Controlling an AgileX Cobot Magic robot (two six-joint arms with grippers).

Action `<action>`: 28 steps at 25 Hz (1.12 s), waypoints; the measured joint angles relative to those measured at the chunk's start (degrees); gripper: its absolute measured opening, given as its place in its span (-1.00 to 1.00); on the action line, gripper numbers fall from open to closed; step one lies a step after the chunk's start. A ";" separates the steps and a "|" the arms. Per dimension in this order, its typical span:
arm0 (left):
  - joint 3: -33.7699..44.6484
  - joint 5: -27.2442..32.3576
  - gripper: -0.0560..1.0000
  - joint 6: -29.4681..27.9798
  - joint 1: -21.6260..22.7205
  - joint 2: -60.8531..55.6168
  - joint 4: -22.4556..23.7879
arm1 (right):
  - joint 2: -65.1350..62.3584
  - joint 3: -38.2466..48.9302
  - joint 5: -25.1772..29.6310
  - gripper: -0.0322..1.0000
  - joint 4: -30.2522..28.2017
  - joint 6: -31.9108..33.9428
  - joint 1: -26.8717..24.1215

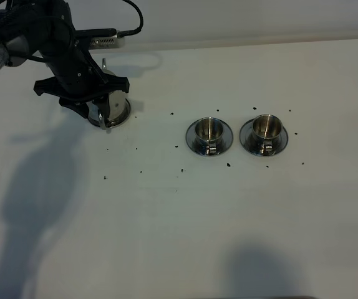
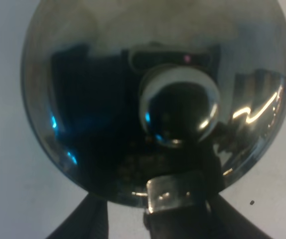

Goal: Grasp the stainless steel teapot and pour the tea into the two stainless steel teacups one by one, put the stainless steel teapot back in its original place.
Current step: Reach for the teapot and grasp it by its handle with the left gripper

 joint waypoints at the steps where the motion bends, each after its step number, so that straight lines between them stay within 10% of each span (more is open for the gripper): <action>1: 0.00 -0.06 -0.06 0.00 0.00 0.07 -0.05 | 0.00 0.00 0.00 0.00 0.00 0.00 0.00; 28: 0.00 -0.77 -0.06 -1.26 0.13 0.24 -1.40 | 0.00 0.00 0.00 0.00 0.00 0.00 0.00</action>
